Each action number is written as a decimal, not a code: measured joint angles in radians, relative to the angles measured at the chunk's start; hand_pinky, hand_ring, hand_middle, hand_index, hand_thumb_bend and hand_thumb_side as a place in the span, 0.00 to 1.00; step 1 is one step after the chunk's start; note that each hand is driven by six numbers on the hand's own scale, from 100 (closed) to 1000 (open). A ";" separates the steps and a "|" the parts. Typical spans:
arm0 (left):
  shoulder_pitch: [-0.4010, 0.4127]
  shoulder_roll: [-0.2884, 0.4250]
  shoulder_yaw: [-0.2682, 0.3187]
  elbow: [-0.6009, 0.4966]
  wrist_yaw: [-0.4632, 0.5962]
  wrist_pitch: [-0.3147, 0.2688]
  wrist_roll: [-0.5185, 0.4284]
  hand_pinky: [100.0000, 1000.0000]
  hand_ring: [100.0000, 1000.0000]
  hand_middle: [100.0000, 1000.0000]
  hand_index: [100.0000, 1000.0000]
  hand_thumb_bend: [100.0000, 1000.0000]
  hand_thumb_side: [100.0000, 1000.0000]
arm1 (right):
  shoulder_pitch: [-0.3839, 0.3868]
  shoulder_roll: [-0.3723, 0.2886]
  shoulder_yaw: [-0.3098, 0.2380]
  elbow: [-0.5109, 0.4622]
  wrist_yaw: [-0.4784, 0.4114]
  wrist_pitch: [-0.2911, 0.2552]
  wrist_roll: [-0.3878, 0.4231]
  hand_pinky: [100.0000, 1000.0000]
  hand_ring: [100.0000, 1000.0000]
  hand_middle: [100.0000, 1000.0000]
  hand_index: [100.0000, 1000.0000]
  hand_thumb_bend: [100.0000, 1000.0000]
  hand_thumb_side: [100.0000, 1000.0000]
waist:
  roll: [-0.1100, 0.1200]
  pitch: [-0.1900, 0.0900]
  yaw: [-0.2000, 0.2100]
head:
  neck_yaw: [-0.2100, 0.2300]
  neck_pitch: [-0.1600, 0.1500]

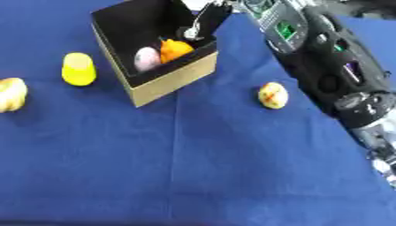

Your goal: Pick up objects on the table and place them in the box.

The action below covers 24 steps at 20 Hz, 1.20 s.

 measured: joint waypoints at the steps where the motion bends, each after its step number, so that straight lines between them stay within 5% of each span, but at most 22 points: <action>1: 0.001 0.000 0.000 0.000 0.000 0.000 0.000 0.75 0.54 0.51 0.76 0.04 0.52 | 0.026 -0.031 -0.005 -0.040 -0.015 0.003 0.001 0.82 0.80 0.69 0.78 0.37 0.00 | 0.000 -0.001 -0.005 | 0.004 0.000; 6: 0.004 0.000 0.002 0.000 -0.002 0.001 0.004 0.75 0.54 0.51 0.76 0.04 0.52 | 0.231 -0.220 -0.049 -0.262 -0.069 0.046 0.003 0.82 0.80 0.69 0.78 0.37 0.00 | 0.006 -0.005 -0.029 | 0.024 0.001; 7: 0.004 0.000 0.004 0.000 -0.002 0.001 0.004 0.75 0.54 0.51 0.76 0.07 0.51 | 0.275 -0.251 -0.060 -0.299 -0.078 0.057 0.000 0.82 0.80 0.69 0.78 0.53 0.00 | 0.009 -0.006 -0.032 | 0.027 0.001; 8: 0.004 0.000 0.005 0.000 -0.003 0.001 0.006 0.75 0.54 0.51 0.76 0.04 0.52 | 0.316 -0.276 -0.071 -0.333 -0.085 0.068 -0.004 0.82 0.80 0.69 0.78 0.36 0.00 | 0.012 -0.007 -0.037 | 0.029 0.001; 12: 0.004 0.000 0.006 0.000 -0.003 0.001 0.007 0.75 0.54 0.51 0.76 0.04 0.52 | 0.445 -0.338 -0.103 -0.427 -0.110 0.103 -0.020 0.82 0.81 0.69 0.78 0.28 0.00 | 0.026 -0.009 -0.049 | 0.031 0.001; 24: 0.004 -0.001 0.006 0.000 -0.003 0.001 0.006 0.75 0.54 0.51 0.76 0.04 0.52 | 0.500 -0.338 -0.094 -0.397 -0.089 0.137 -0.022 0.82 0.81 0.67 0.77 0.23 0.00 | 0.043 -0.011 -0.048 | 0.032 0.001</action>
